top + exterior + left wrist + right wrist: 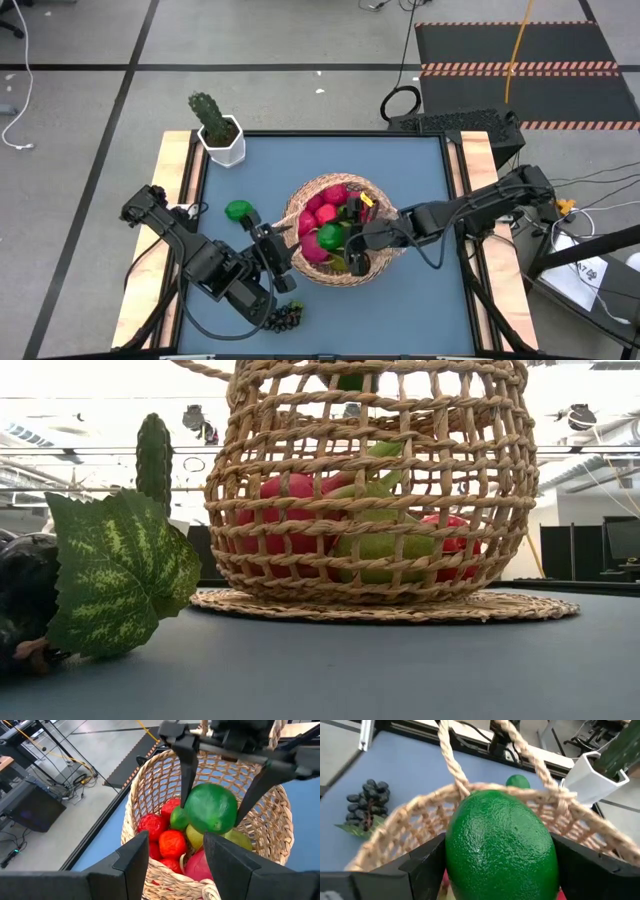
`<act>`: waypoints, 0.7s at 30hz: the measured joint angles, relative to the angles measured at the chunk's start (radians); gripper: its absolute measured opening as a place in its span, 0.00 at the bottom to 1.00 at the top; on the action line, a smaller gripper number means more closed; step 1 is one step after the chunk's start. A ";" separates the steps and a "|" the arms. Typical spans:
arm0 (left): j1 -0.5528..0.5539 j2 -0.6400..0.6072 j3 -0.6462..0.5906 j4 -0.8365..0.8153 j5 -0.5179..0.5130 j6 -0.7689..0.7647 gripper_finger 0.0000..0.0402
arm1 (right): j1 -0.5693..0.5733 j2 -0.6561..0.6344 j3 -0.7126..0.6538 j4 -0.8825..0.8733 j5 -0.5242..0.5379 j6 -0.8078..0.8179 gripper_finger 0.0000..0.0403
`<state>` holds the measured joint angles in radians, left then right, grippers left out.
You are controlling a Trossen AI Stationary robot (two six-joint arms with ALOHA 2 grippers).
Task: Build produce basket
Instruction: Put the bottom dark green lime into the brown basket, then put the dark green lime into the brown basket
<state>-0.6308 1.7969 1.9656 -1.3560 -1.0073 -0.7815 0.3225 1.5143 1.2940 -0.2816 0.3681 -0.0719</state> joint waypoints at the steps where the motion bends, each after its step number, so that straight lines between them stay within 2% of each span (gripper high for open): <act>1: 0.000 0.000 0.000 0.000 0.000 0.000 0.47 | -0.003 0.000 -0.016 0.014 0.001 0.000 0.77; 11: 0.000 0.000 0.000 0.001 0.000 0.000 0.47 | -0.029 0.000 -0.140 0.164 -0.003 0.000 0.77; 21: 0.000 0.000 0.000 0.004 0.000 0.000 0.47 | -0.029 -0.001 -0.147 0.204 -0.004 0.000 0.88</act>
<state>-0.6304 1.7969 1.9656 -1.3518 -1.0077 -0.7812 0.2939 1.5131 1.1465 -0.0773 0.3639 -0.0717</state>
